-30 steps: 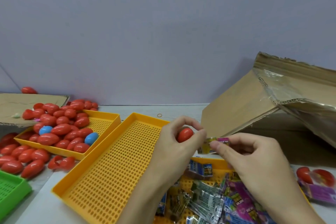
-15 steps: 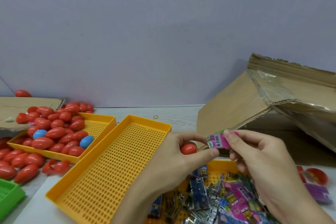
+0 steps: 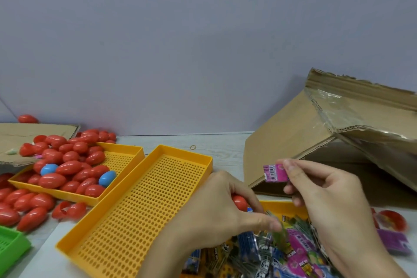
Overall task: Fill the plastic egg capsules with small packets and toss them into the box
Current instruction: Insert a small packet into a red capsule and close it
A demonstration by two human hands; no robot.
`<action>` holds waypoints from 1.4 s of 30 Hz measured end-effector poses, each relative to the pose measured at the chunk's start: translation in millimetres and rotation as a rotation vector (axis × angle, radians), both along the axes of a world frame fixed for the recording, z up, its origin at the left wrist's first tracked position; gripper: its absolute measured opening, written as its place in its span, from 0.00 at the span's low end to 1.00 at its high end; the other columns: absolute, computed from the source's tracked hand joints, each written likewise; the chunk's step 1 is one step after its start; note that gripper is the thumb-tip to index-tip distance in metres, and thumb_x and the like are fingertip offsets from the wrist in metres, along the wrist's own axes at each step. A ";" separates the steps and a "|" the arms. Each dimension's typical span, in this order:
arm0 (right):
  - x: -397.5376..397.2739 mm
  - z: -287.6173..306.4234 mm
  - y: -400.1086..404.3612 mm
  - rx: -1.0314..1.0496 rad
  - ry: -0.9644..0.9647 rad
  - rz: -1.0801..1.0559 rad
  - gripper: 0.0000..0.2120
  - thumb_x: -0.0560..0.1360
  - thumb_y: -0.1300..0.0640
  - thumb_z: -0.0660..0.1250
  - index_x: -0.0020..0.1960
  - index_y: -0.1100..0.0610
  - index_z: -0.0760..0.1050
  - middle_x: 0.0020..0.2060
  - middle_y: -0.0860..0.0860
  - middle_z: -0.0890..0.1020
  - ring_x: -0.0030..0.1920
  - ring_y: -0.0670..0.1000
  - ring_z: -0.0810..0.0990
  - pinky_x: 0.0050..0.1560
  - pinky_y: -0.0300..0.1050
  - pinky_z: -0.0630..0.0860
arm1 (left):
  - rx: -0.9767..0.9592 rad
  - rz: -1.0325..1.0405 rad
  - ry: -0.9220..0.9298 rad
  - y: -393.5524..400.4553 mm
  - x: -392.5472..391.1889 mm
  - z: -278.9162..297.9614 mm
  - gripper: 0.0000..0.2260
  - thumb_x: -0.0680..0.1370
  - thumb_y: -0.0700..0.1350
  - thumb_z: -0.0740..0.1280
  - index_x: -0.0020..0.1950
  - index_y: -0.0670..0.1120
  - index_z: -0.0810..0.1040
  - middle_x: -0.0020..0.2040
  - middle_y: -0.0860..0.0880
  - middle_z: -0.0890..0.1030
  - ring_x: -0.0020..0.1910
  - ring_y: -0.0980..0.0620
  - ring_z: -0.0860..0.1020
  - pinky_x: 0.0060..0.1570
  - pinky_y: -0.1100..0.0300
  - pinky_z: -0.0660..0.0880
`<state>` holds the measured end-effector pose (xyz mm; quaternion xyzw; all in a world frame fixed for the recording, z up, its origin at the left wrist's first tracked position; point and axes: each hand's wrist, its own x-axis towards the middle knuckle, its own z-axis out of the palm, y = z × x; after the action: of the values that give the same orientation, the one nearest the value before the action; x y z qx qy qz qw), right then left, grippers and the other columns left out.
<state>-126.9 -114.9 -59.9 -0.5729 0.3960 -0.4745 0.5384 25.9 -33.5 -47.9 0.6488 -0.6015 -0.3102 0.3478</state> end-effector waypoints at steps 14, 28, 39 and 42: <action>6.3 0.8 5.8 -0.002 0.013 0.245 0.10 0.66 0.43 0.68 0.43 0.40 0.85 0.31 0.52 0.84 0.30 0.42 0.79 0.31 0.35 0.75 | -0.274 0.242 0.243 -4.8 3.8 -4.0 0.06 0.73 0.52 0.74 0.42 0.50 0.84 0.30 0.50 0.73 0.28 0.56 0.68 0.30 0.65 0.67; 8.8 -0.9 2.8 0.197 -0.081 0.422 0.12 0.73 0.48 0.65 0.52 0.44 0.84 0.47 0.52 0.87 0.44 0.49 0.85 0.39 0.44 0.75 | -0.195 0.077 0.449 -3.6 6.3 -5.7 0.16 0.75 0.54 0.70 0.38 0.41 0.80 0.25 0.51 0.70 0.25 0.55 0.65 0.29 0.64 0.65; 7.2 4.3 1.9 0.366 -0.286 0.546 0.20 0.58 0.54 0.75 0.50 0.54 0.85 0.33 0.53 0.76 0.29 0.47 0.71 0.24 0.39 0.63 | -0.167 0.047 0.450 -2.9 7.1 -8.1 0.20 0.75 0.56 0.69 0.39 0.38 0.78 0.25 0.52 0.69 0.26 0.55 0.65 0.29 0.65 0.65; 7.8 5.0 2.9 0.392 -0.331 0.572 0.20 0.58 0.57 0.76 0.50 0.54 0.85 0.31 0.52 0.71 0.27 0.46 0.68 0.22 0.39 0.61 | -0.177 0.058 0.486 -2.4 7.8 -7.6 0.16 0.76 0.55 0.69 0.36 0.44 0.78 0.25 0.51 0.68 0.26 0.54 0.64 0.29 0.64 0.64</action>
<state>-119.1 -112.1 -54.9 -0.4622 0.2112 -0.3066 0.8048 33.7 -36.0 -55.4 0.5394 -0.5062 -0.3929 0.5464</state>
